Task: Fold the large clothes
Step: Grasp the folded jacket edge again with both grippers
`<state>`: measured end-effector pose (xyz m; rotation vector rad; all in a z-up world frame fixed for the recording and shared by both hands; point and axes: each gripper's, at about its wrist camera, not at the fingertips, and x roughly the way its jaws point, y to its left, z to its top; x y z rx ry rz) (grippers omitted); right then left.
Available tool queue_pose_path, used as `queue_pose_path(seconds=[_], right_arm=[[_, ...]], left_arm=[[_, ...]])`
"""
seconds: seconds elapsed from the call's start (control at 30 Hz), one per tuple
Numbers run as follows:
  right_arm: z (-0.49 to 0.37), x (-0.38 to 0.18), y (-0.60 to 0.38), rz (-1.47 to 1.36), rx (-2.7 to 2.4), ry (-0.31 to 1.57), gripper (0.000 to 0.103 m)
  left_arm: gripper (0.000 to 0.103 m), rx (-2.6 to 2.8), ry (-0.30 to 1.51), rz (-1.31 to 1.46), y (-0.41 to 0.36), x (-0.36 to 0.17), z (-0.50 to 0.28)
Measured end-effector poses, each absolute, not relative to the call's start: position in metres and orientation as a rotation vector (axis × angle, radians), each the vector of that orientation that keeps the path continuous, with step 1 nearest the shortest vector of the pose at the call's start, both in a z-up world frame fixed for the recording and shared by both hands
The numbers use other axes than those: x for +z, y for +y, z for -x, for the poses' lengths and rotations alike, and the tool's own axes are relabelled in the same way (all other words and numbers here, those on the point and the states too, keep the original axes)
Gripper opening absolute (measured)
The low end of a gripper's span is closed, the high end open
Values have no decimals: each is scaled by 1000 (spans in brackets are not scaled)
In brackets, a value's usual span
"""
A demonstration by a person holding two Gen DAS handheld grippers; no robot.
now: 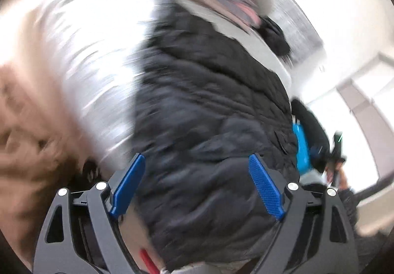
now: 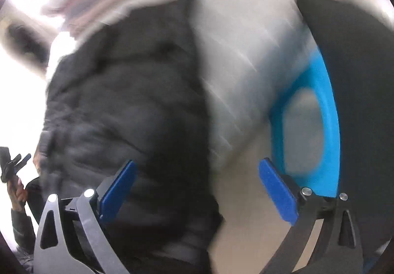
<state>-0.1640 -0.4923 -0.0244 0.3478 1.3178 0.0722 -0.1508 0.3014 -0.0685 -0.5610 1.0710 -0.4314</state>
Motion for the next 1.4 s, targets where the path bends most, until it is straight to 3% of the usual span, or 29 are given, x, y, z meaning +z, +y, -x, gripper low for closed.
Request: queue_pose_path(seconds=[0.13,0.4,0.73,0.9,1.0,1.07,1.1,1.13,1.17,1.2,1.23,1.27,1.4], right_arm=[[186,-83,-521,-622,251,1311,96],[203,-144,-522,-1007,584,1240,96],[240,-138,-503,-1050,801,1244,96],[253,-124,-502,-1048,828,1220,95],[257,-114,-498,-1014,839,1190,80],[262,-101,-501,-957,815,1180,36],[264,-95,-503,-928,796,1176,28],[265,-90,-504,-906,786,1171,21],[267,-86,-504,-884,777,1168,20],[269,-80,-504,-855,770,1165,19],[270,-74,-504,-838,769,1161,18],[271,-67,-503,-825,772,1151,17],[274,-22,-503,-796,811,1057,15]], left_arm=[[82,-362,1071,818,347,-98,165],[82,-398,1120,963,322,-146,165],[82,-353,1211,1109,308,-203,184],[82,-509,1252,1117,278,-200,204],[82,-565,1320,1046,261,-193,220],[82,-560,1362,996,253,-187,225],[82,-552,1367,972,250,-183,226],[74,-542,1359,940,249,-178,227],[51,-540,1345,920,248,-172,227],[39,-535,1339,918,249,-168,227],[19,-527,1328,920,250,-163,227],[13,-525,1298,909,250,-155,227],[9,-528,1210,843,250,-114,226]])
